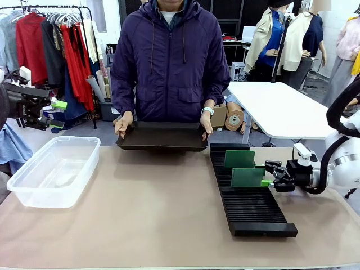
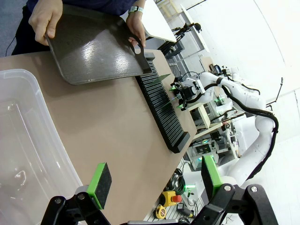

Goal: Sort PCBs into racks and boxes based on the side picked up.
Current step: If the short side of the Blank PCB is picked up, insert it into the PCB Rack ; if the long side is picked up, place it in the Organizing box.

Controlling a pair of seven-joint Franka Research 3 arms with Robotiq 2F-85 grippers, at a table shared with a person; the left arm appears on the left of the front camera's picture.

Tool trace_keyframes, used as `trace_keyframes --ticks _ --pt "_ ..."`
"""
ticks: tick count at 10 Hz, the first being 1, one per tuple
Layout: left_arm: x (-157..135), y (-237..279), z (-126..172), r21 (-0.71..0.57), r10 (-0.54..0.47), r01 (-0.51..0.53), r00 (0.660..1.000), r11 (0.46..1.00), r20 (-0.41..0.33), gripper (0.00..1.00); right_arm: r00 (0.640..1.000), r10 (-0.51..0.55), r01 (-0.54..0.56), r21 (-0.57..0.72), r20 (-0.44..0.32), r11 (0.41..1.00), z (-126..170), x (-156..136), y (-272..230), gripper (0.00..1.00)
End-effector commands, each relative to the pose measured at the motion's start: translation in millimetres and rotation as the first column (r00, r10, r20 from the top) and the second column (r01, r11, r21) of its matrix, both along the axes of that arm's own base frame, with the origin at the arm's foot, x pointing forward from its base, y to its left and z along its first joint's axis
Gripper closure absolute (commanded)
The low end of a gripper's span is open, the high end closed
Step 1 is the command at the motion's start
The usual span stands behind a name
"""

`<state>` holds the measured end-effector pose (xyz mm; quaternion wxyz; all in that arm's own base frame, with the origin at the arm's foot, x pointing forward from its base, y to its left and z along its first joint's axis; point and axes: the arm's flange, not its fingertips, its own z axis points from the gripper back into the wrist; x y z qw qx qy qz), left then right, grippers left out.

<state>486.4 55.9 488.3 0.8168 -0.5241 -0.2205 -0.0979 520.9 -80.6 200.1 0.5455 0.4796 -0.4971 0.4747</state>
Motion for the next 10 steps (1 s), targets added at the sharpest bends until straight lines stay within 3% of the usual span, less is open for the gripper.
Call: trace_keyframes --ticks 1,10 --pt "-0.6 -0.4 1.3 -0.003 -0.001 0.001 1.0 1.0 0.003 0.0 1.0 -0.003 0.003 0.001 0.002 1.0 0.8 0.4 -0.4 0.0" --pt "-0.6 -0.4 1.3 -0.003 -0.001 0.001 1.0 1.0 0.003 0.0 1.0 -0.003 0.003 0.001 0.002 1.0 0.8 0.4 -0.4 0.0"
